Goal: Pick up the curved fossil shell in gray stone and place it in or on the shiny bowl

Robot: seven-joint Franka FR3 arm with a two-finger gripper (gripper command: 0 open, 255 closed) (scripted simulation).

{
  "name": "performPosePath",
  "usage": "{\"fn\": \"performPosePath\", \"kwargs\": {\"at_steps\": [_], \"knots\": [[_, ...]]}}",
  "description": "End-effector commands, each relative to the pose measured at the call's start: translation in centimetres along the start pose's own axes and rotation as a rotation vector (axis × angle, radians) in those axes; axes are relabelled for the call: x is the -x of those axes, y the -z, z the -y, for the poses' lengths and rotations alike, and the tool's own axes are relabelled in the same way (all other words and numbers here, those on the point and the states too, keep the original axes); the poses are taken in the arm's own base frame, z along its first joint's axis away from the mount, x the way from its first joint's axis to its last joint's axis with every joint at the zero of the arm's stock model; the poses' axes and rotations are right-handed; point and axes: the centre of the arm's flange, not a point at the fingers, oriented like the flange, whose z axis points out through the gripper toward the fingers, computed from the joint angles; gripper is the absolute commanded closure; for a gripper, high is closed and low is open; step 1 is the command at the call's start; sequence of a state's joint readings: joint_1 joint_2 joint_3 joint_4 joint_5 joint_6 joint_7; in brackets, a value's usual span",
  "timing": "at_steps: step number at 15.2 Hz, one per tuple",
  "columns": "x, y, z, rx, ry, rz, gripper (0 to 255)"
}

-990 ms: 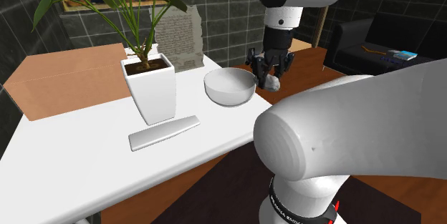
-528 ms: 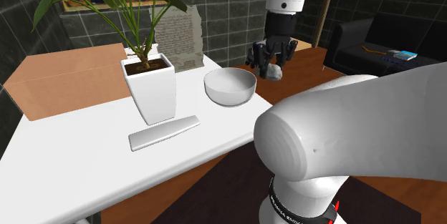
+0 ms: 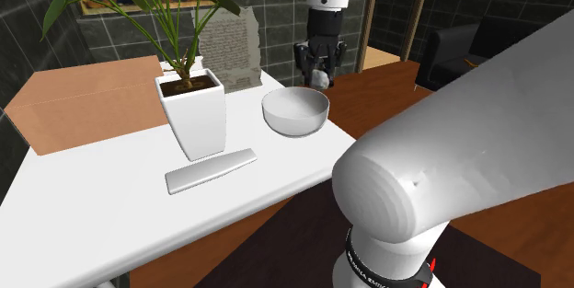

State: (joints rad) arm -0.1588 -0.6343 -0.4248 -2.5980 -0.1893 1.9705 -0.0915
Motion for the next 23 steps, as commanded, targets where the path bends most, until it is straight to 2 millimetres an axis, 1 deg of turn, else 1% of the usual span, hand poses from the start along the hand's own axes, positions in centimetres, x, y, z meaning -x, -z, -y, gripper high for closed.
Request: {"fn": "performPosePath", "kwargs": {"at_steps": [1,4,17,23], "knots": [[-2.5,-0.1,0.9,0.001,0.0,-0.001,255],[-6.3,-0.1,2.0,0.001,0.0,-0.001,255],[-6.4,-6.9,1.5,0.001,0.0,-0.001,255],[-6.4,-6.9,1.5,0.001,0.0,-0.001,255]]}}
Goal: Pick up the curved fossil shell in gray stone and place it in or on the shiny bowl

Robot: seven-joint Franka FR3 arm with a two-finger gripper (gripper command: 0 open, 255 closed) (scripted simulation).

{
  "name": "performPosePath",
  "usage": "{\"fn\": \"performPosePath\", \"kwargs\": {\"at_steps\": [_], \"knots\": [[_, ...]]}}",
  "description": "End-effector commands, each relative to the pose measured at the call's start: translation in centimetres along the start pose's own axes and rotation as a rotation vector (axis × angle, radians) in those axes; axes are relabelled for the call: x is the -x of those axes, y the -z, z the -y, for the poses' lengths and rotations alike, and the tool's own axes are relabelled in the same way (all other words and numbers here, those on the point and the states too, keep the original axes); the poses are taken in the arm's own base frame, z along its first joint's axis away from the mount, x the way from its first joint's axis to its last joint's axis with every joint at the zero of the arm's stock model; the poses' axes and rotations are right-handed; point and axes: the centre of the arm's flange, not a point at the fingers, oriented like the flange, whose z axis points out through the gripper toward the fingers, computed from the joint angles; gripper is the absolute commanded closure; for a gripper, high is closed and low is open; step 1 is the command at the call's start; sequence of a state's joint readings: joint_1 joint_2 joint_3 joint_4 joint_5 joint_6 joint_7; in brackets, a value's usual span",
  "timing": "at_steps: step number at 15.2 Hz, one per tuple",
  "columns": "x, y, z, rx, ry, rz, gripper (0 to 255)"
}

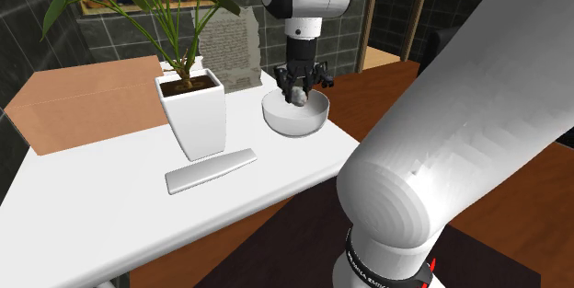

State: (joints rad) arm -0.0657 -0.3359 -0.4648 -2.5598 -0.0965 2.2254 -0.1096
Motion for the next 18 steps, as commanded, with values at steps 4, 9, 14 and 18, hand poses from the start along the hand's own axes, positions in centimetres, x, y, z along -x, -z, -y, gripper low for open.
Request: {"fn": "performPosePath", "kwargs": {"at_steps": [4,9,14,18], "knots": [[0.0,0.0,0.0,0.0,0.0,0.0,0],[0.0,2.6,0.0,0.0,0.0,0.0,0],[0.0,5.0,0.0,0.0,0.0,0.0,0],[0.0,5.0,0.0,0.0,0.0,0.0,0]]}}
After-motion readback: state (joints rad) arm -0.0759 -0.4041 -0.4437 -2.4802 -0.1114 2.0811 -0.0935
